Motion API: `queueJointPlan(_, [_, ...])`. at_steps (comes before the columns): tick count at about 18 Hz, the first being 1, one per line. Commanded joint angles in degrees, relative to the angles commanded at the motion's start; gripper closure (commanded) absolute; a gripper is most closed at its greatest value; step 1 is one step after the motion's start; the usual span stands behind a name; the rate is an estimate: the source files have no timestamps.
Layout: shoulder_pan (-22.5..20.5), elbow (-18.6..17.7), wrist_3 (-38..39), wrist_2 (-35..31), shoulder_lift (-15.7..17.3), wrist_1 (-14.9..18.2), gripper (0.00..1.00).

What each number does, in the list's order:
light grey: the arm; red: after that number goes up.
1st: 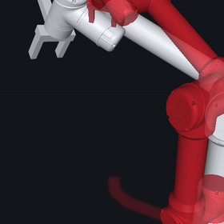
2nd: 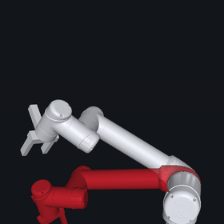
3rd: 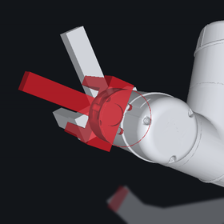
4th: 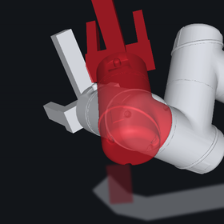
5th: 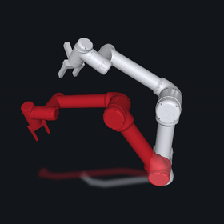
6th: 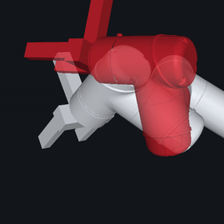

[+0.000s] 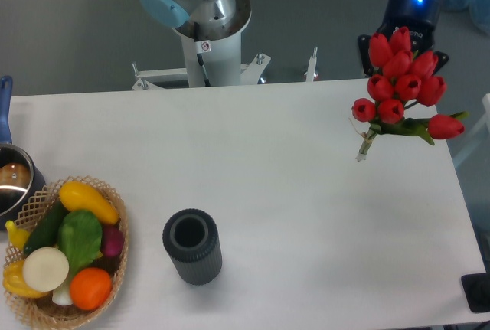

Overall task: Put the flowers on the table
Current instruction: 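Lift the red tulip bunch upward with the gripper, holding the stems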

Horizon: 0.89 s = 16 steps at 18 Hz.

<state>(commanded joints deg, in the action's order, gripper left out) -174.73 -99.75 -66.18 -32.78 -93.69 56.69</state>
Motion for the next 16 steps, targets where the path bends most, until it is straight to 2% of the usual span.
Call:
queueJointPlan(9, [0.09, -0.44, 0.00, -1.49, 0.53, 0.26, 0.69])
queueJointPlan(13, [1.14, -0.18, 0.53, -8.50, 1.32, 0.35, 0.70])
queueJointPlan(16, [2.72, -0.35, 1.05, -17.64, 2.90, 0.79, 0.70])
